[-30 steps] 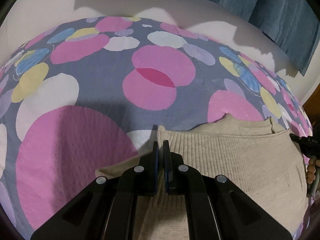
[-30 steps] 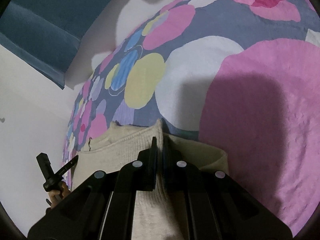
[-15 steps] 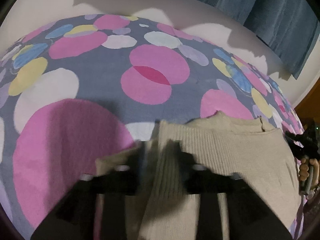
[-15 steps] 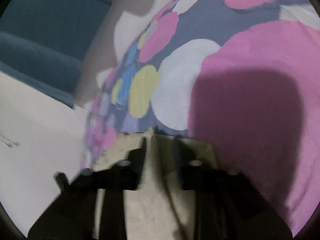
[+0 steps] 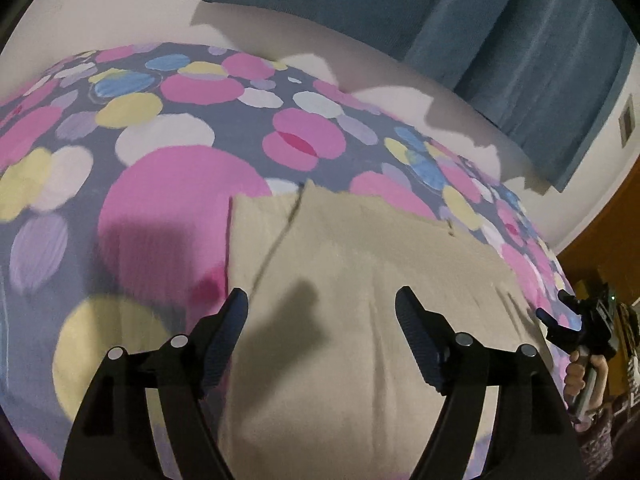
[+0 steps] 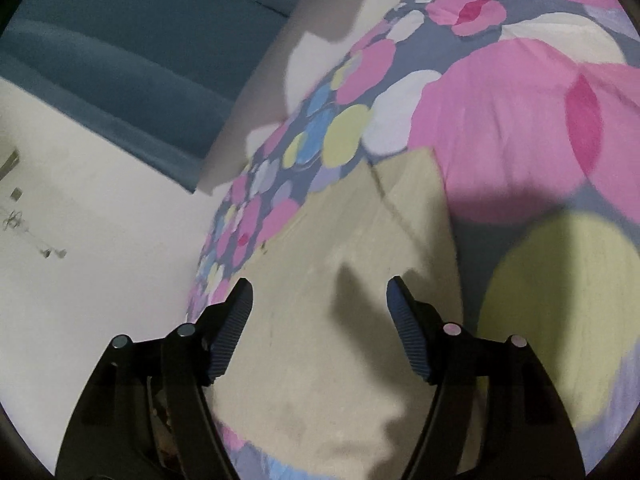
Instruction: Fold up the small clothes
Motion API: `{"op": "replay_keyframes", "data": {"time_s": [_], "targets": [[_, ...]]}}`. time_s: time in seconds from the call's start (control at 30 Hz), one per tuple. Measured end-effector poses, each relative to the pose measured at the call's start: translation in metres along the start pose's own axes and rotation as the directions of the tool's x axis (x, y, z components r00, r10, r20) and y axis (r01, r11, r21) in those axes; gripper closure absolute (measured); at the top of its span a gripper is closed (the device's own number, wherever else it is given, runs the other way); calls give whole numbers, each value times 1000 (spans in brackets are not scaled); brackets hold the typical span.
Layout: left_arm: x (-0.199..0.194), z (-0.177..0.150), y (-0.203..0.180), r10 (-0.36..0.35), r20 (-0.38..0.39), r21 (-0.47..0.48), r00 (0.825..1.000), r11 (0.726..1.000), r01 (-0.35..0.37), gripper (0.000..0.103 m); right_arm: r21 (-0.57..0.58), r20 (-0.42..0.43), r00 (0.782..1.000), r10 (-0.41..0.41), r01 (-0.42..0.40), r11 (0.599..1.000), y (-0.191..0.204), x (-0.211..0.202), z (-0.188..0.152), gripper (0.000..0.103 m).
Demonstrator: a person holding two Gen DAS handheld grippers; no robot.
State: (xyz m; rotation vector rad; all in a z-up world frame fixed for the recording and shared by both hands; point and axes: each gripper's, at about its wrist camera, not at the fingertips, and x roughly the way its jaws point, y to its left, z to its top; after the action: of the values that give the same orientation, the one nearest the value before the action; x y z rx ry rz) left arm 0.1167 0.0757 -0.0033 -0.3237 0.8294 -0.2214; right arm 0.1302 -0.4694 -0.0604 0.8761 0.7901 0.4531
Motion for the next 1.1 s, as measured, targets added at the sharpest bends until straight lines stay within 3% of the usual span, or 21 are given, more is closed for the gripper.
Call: {"op": "replay_keyframes", "data": {"time_s": [0.17,0.4,0.6,0.87,1.1], "targets": [[-12,-34,-6,-33,-21,-4,999,999,33,28,-25,-16,1000,-3,2,1000,8,-18,-39,29],[5,-62,0,11,-68,18,998,1000,-9,28,-33,-7,999,-46,45,998,-8,-21,-63,26],[5,-66,-1,17,-53,45,998,999,-15,28,-127,8,998,-67,67,990,-3,-17,-70,25],[6,-67,-1,1,-55,43,999,999,1,23,-125,32,998,-46,50,991,-2,-19,-71,22],[8,-68,-4,0,-60,54,998,999,3,18,-148,40,997,-68,74,986,7,-18,-74,11]]}}
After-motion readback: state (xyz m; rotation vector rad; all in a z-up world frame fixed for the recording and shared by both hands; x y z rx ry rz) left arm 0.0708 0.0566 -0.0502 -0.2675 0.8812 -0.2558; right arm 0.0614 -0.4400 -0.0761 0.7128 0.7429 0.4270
